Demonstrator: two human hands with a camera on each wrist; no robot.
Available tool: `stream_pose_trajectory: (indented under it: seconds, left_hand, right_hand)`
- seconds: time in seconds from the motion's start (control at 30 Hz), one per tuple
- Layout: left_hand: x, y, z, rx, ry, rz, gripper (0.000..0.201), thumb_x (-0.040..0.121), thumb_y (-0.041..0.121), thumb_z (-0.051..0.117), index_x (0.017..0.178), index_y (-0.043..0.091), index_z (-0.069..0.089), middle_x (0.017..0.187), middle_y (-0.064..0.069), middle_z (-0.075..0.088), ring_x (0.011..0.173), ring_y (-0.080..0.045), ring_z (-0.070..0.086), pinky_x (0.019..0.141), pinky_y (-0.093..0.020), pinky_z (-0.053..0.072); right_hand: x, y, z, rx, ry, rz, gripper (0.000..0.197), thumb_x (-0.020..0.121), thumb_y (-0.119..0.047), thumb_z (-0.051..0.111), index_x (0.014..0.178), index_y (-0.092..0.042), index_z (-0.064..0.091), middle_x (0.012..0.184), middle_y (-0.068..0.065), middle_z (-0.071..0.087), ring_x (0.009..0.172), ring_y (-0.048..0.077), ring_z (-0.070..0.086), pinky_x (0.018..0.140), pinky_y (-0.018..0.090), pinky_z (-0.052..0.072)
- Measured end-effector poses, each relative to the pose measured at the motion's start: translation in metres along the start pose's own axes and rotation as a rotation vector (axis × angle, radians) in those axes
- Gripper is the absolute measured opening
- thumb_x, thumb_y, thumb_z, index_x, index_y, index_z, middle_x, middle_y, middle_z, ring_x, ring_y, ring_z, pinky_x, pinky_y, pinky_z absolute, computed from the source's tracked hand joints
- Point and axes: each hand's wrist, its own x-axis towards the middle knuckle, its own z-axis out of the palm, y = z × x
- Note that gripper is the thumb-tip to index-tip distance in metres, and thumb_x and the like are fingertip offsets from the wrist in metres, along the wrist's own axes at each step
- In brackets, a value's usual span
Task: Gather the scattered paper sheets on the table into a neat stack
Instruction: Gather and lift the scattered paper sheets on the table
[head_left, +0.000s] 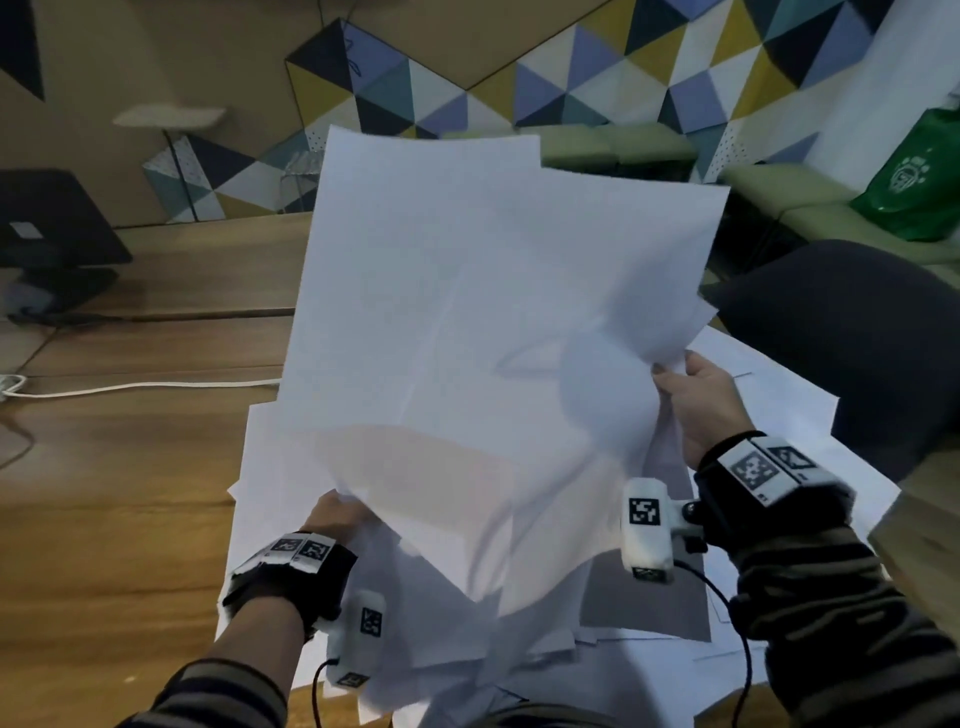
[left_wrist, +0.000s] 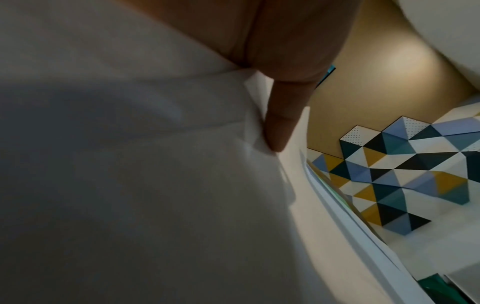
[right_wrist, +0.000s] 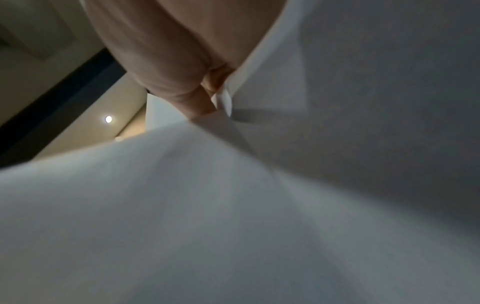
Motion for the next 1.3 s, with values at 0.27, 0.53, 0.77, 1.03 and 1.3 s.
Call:
stream_pose_trajectory:
  seconds: [0.27, 0.53, 0.77, 1.03, 1.3]
  left_hand:
    - [0.003, -0.016, -0.010, -0.222, -0.089, -0.084, 0.045, 0.102, 0.017, 0.033, 0.143, 0.000, 0.028, 0.149, -0.023, 0.030, 0.137, -0.033, 0.033, 0.098, -0.025, 0.029]
    - [0.043, -0.017, 0.012, -0.300, -0.260, -0.054, 0.092, 0.057, 0.081, 0.059, 0.127, 0.022, 0.055, 0.125, -0.015, 0.058, 0.117, -0.034, 0.054, 0.101, -0.042, 0.042]
    - [0.051, -0.025, 0.020, -0.244, -0.121, 0.111, 0.023, 0.075, 0.012, 0.072, 0.096, 0.008, 0.064, 0.099, -0.013, 0.068, 0.089, -0.026, 0.062, 0.074, -0.030, 0.048]
    - [0.058, -0.040, 0.019, -0.384, -0.333, 0.082, 0.039, 0.078, 0.001, 0.068, 0.113, 0.003, 0.052, 0.103, -0.014, 0.062, 0.093, -0.024, 0.061, 0.075, -0.022, 0.057]
    - [0.040, -0.021, 0.026, -0.472, -0.415, 0.113, 0.031, 0.055, 0.005, 0.062, 0.086, 0.003, 0.058, 0.066, -0.006, 0.056, 0.058, -0.014, 0.055, 0.059, -0.020, 0.044]
  right_hand:
    - [0.009, 0.047, -0.018, -0.385, -0.049, 0.067, 0.015, 0.090, -0.003, 0.049, 0.084, -0.009, 0.061, 0.088, 0.031, 0.058, 0.083, 0.023, 0.050, 0.077, 0.032, 0.039]
    - [0.020, 0.066, -0.013, -0.778, -0.159, 0.007, 0.016, 0.092, -0.006, 0.045, 0.103, 0.002, 0.054, 0.095, 0.018, 0.060, 0.086, 0.030, 0.055, 0.068, 0.031, 0.039]
    - [0.025, 0.081, -0.001, -0.825, -0.187, 0.198, 0.055, 0.085, -0.024, 0.065, 0.131, -0.011, 0.038, 0.128, 0.013, 0.049, 0.119, 0.029, 0.048, 0.100, 0.035, 0.037]
    - [0.022, 0.090, -0.006, -0.679, 0.049, 0.177, 0.024, 0.084, -0.008, 0.063, 0.107, -0.001, 0.061, 0.113, 0.017, 0.064, 0.100, 0.029, 0.058, 0.092, 0.035, 0.043]
    - [0.021, 0.106, 0.018, -0.863, -0.232, 0.267, 0.018, 0.094, -0.006, 0.038, 0.096, 0.005, 0.053, 0.103, 0.019, 0.056, 0.089, 0.025, 0.050, 0.075, 0.025, 0.035]
